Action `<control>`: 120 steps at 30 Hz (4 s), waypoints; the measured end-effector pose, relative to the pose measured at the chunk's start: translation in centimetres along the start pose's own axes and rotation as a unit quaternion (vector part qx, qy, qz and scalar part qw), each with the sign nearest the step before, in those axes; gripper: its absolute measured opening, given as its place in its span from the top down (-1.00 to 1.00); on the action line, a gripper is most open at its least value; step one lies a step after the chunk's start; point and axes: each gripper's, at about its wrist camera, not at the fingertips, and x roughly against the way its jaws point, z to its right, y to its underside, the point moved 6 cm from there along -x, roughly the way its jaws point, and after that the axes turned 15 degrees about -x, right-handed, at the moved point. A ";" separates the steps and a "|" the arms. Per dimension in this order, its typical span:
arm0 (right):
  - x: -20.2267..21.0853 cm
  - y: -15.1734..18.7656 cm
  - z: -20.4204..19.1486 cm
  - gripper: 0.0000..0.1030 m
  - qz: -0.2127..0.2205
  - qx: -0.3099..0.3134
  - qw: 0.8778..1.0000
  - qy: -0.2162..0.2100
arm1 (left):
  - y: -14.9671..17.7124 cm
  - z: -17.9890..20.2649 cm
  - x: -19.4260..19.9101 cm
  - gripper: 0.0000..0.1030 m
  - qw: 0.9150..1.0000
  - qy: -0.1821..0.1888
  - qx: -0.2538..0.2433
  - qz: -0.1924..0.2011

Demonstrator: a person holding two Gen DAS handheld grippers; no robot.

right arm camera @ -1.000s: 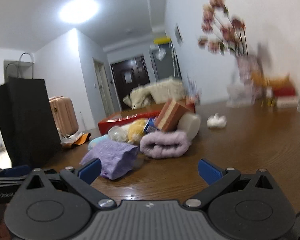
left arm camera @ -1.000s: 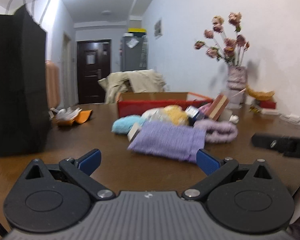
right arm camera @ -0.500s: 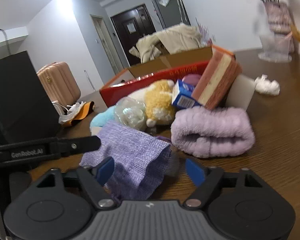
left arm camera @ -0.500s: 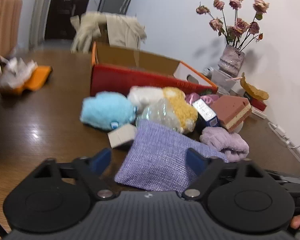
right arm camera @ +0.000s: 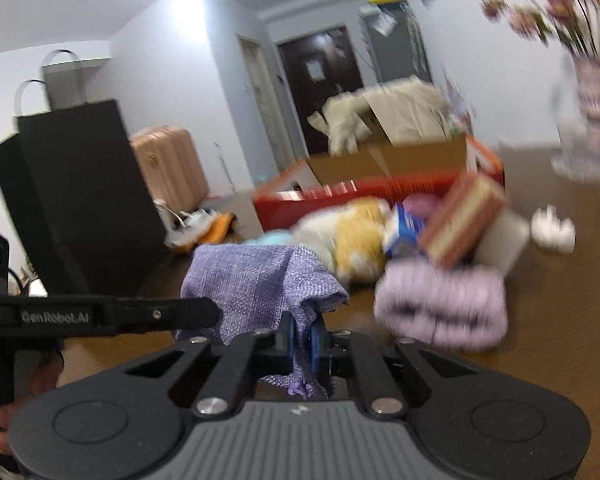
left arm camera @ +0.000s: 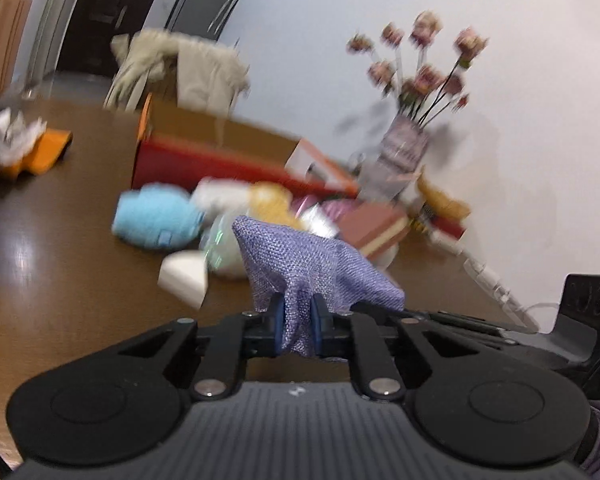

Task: Organize soft objects
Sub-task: 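Close both grippers together on the purple linen pouch, then carry the purple pouch into the cardboard box and open both grippers, then withdraw both grippers from the box back over the table, then close both grippers together on the lilac towel roll, then lower the lilac towel roll into the box beside the pouch and open both grippers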

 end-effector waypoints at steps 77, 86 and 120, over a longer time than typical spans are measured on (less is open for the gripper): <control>6.7 4.4 3.8 -0.96 0.138 0.100 0.979 0.115 | 3.9 7.2 4.5 -1.00 0.963 -0.190 -0.159 0.105; 6.3 3.1 6.0 -0.92 0.131 0.065 0.982 0.115 | 2.9 8.0 0.3 -1.00 0.971 -0.152 -0.168 0.074; 0.4 -2.1 9.7 0.63 -0.030 -0.083 0.996 -0.003 | 1.4 6.1 -8.0 0.50 0.999 0.001 -0.004 -0.054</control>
